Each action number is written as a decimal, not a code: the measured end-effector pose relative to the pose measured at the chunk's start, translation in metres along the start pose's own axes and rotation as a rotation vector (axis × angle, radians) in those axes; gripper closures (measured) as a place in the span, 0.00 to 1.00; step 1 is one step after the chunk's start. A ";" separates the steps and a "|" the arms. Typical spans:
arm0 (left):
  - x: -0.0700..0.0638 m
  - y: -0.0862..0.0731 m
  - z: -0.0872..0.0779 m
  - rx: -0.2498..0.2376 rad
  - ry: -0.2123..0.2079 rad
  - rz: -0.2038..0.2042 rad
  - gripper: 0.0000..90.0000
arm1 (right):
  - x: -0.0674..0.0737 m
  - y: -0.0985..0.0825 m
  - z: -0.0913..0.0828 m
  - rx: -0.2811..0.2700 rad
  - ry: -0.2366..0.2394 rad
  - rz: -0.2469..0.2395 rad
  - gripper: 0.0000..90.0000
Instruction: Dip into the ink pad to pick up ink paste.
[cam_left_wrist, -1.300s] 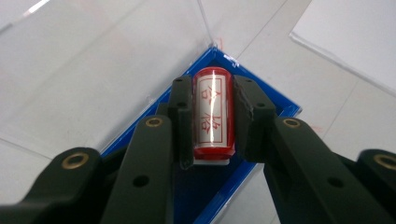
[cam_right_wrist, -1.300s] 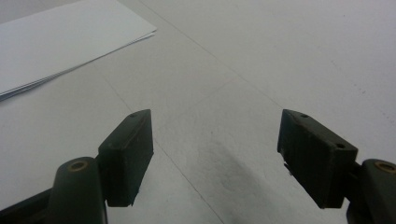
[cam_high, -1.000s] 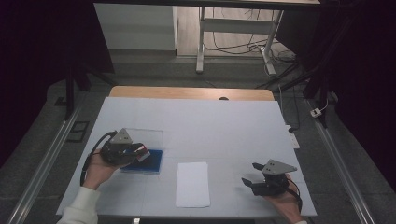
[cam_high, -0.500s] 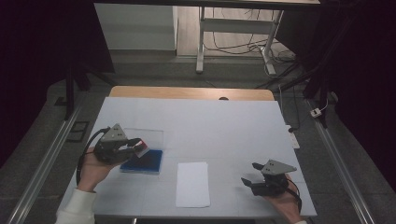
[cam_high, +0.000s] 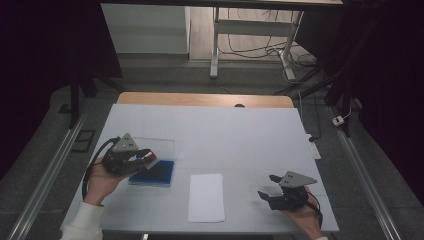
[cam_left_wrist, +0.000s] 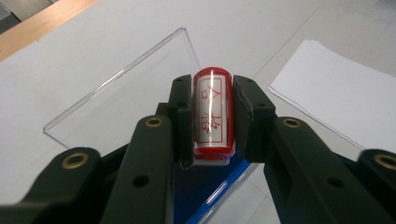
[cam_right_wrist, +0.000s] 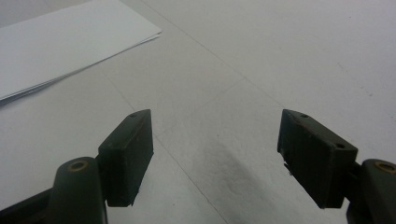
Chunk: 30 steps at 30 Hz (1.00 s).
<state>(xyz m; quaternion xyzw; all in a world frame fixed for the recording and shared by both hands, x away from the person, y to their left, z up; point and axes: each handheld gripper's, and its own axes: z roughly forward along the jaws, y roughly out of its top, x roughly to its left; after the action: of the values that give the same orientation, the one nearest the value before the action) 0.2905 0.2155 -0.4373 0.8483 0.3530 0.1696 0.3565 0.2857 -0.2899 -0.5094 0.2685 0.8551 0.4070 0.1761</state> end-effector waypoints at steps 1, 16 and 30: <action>0.001 -0.001 0.002 0.006 -0.001 -0.003 0.78 | 0.000 0.000 0.000 -0.001 0.000 -0.002 0.30; 0.004 -0.008 0.023 0.067 0.019 -0.013 0.78 | 0.000 0.000 0.002 -0.001 0.015 0.010 0.30; 0.004 -0.013 0.041 0.141 0.021 -0.006 0.78 | 0.000 -0.002 0.002 0.018 0.009 0.010 0.30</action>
<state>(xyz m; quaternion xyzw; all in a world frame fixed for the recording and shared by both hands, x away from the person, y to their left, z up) 0.3091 0.2044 -0.4745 0.8683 0.3705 0.1523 0.2927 0.2864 -0.2895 -0.5122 0.2724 0.8583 0.4014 0.1675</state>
